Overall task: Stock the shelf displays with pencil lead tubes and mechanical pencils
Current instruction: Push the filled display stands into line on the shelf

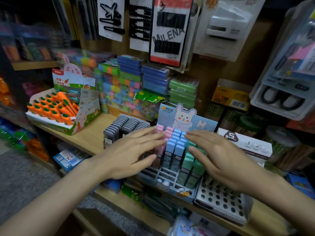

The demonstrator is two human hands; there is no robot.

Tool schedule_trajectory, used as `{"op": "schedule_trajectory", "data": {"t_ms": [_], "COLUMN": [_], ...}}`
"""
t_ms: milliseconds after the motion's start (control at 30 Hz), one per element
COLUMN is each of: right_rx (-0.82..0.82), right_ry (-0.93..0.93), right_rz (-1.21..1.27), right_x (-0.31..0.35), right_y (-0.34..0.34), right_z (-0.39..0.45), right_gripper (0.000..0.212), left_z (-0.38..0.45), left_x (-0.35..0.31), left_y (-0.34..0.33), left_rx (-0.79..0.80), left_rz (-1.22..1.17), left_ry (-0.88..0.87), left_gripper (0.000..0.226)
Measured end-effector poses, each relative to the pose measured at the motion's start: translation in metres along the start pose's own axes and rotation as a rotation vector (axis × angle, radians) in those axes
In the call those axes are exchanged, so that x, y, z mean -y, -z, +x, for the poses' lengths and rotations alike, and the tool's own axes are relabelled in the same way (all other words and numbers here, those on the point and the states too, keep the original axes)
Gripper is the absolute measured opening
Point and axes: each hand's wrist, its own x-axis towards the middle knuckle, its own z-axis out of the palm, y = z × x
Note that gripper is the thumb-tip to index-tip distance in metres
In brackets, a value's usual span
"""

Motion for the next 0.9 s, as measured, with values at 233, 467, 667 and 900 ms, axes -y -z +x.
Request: {"op": "schedule_trajectory", "data": {"t_ms": [233, 467, 667, 900], "right_rx": [0.034, 0.128, 0.145, 0.038], "right_ry": [-0.019, 0.005, 0.001, -0.036], "right_rz": [-0.014, -0.107, -0.186, -0.017], "right_x": [0.000, 0.007, 0.010, -0.002], "right_y": [-0.001, -0.019, -0.028, -0.011], "right_z": [-0.031, -0.024, -0.009, -0.025], "right_gripper": [0.056, 0.072, 0.082, 0.072], "left_z": [0.001, 0.013, 0.013, 0.013], "left_x": [-0.014, -0.029, -0.029, -0.038], "left_y": [0.001, -0.001, -0.004, -0.002], "left_rx": [0.011, 0.029, 0.039, 0.012], "left_rz": [0.023, 0.100, 0.043, -0.004], "left_ry": [0.015, -0.025, -0.004, -0.014], "left_gripper": [0.058, 0.059, 0.058, 0.058]}}
